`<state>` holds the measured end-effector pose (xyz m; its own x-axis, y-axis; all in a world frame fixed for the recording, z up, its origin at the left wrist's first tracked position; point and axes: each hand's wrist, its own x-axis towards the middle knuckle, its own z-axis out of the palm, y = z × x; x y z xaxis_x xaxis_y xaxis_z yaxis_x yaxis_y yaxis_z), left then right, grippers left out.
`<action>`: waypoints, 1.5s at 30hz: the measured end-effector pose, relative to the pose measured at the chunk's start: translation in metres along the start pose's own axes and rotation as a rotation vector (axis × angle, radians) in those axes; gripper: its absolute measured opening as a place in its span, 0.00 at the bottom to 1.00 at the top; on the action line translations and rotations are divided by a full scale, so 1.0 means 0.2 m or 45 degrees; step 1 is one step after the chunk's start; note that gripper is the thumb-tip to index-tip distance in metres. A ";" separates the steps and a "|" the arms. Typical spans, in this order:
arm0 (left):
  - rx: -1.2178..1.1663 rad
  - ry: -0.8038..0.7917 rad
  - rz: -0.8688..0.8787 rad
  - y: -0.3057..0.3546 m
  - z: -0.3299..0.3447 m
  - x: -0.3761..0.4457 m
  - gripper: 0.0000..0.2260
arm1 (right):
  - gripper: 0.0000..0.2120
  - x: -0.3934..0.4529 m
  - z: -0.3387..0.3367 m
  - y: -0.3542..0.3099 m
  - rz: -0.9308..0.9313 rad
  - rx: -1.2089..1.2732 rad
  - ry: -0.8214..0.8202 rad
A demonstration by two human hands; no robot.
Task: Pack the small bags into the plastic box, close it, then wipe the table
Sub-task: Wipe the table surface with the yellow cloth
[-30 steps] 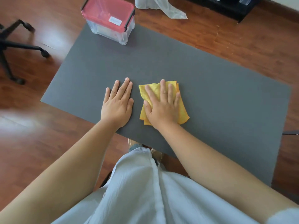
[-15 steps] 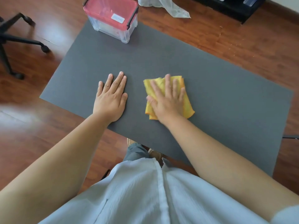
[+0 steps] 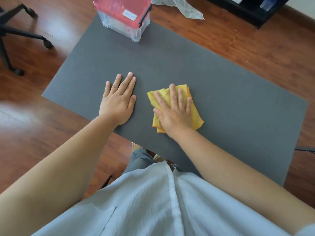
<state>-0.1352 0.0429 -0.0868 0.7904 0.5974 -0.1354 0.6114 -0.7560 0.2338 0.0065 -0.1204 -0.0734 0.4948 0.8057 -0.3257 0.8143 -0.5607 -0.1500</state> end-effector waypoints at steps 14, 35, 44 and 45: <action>0.001 0.001 -0.004 0.00 0.00 0.01 0.25 | 0.27 0.02 -0.02 0.13 0.188 0.088 0.068; -0.003 -0.061 -0.029 -0.01 -0.02 0.02 0.26 | 0.26 0.61 -0.20 -0.01 0.134 0.080 0.064; 0.020 -0.082 0.010 -0.17 -0.08 0.04 0.26 | 0.27 0.28 -0.09 0.18 -0.324 -0.097 0.066; 0.023 -0.083 0.017 -0.19 -0.09 0.04 0.26 | 0.26 0.33 -0.12 0.24 -0.228 -0.095 0.083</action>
<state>-0.1516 0.0811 -0.0796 0.7989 0.5689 -0.1951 0.6009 -0.7689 0.2185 0.0845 -0.0897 -0.0788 0.3565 0.9033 -0.2385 0.9102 -0.3934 -0.1297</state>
